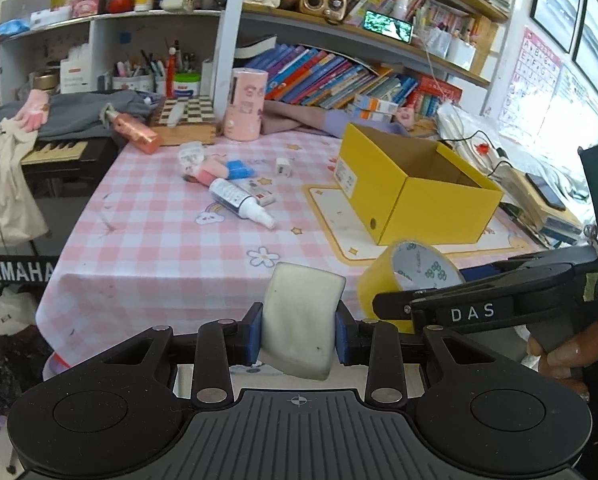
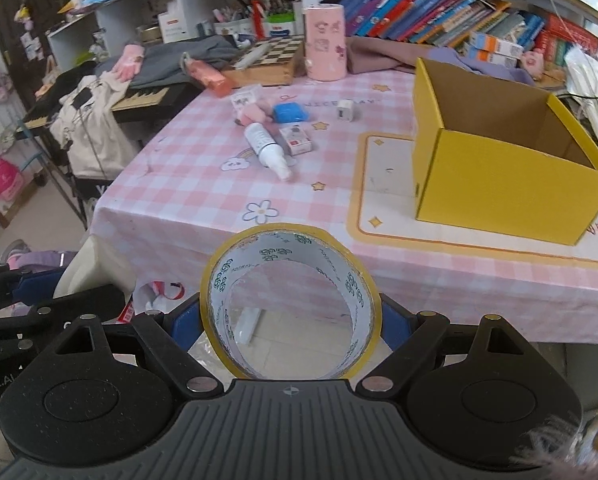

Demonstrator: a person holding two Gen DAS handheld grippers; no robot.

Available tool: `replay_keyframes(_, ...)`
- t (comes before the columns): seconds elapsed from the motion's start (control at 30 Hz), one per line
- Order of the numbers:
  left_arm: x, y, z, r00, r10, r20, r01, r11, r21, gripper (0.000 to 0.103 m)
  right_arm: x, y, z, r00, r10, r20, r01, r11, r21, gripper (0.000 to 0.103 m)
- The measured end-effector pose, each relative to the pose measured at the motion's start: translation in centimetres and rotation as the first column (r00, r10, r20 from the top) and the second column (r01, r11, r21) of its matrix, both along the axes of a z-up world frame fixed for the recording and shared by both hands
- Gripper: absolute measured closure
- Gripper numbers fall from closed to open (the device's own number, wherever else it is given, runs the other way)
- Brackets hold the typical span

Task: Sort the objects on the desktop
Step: 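Carry the tape roll with the right tool while the left tool carries the eraser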

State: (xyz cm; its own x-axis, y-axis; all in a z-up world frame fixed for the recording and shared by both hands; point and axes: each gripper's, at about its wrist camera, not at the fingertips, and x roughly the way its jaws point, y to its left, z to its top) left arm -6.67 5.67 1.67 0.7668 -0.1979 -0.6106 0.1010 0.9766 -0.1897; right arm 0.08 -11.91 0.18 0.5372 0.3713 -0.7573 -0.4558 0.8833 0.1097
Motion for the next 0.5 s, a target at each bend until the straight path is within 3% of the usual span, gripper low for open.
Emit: replay_keyframes(0.5,2.1,-3.9,-0.4,0.979,-0.204,-0.006,0.203,0.979,-0.025,0.07,-1.9,-5.3,0.4,0.979,-0.202,0.027,0.201,0.979,0.026,0.017)
